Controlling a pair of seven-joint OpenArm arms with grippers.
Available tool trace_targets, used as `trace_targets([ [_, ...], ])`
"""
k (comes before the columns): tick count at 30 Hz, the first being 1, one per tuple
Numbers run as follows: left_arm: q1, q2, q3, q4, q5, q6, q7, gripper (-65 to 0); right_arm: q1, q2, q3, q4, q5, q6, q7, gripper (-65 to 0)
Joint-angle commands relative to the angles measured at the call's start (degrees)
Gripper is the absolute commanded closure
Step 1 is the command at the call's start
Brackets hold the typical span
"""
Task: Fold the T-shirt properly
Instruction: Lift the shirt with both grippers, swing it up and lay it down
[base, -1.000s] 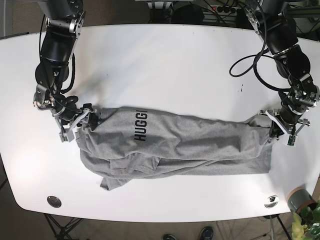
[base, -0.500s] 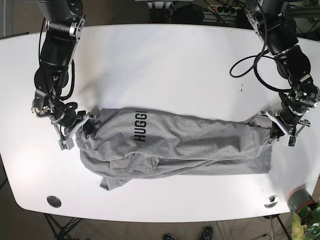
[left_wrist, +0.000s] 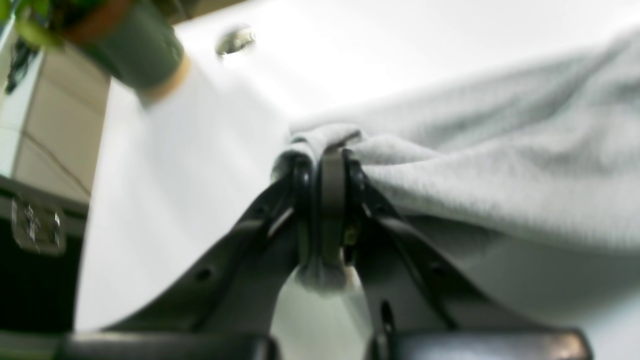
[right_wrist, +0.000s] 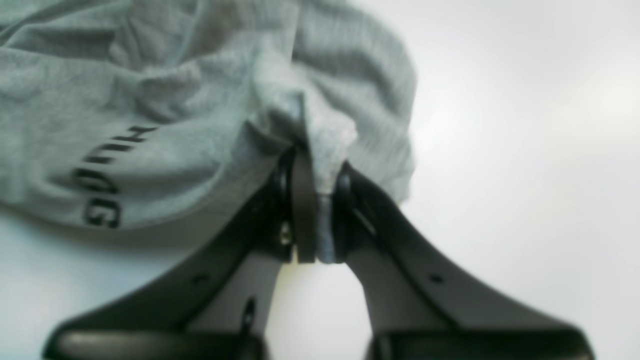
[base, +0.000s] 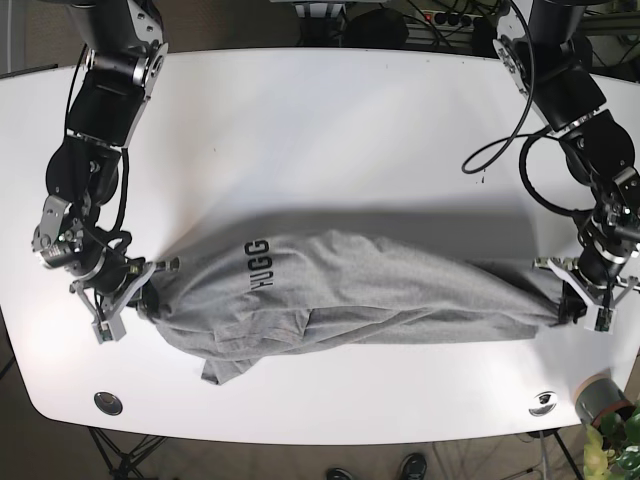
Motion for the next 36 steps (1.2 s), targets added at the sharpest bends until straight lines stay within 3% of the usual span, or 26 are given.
trace_targets([
  [1,-3.61,-1.3,-0.17,0.52,-1.0,0.65,-2.22,0.0,4.58,1.96,0.28,-0.37,-0.48,-0.05,1.65,-2.4],
  [7,-11.96,-1.3,1.76,-3.79,-1.0,6.19,-2.66,0.0,14.95,3.63,-0.78,-6.7,-3.9,0.3,1.65,-2.4],
  [21,-35.96,-1.65,3.43,-20.14,-1.0,8.65,-2.66,0.0,36.05,5.12,-11.06,-10.83,-5.22,-0.22,1.3,-2.4],
  [24,-40.01,-1.73,3.52,-21.37,-1.0,8.65,-2.66,0.0,40.8,5.82,-11.94,-10.83,-5.22,-0.22,-1.25,-2.4],
  [30,-42.38,-3.4,3.52,-21.19,-1.27,8.65,-2.66,0.0,46.78,6.53,-12.03,-10.31,-4.7,0.21,-4.86,-2.4],
  [36,-36.23,-4.46,3.25,-18.29,-1.44,7.86,-2.66,0.0,42.12,8.46,-11.86,-3.63,-4.52,0.3,-7.06,-2.4],
])
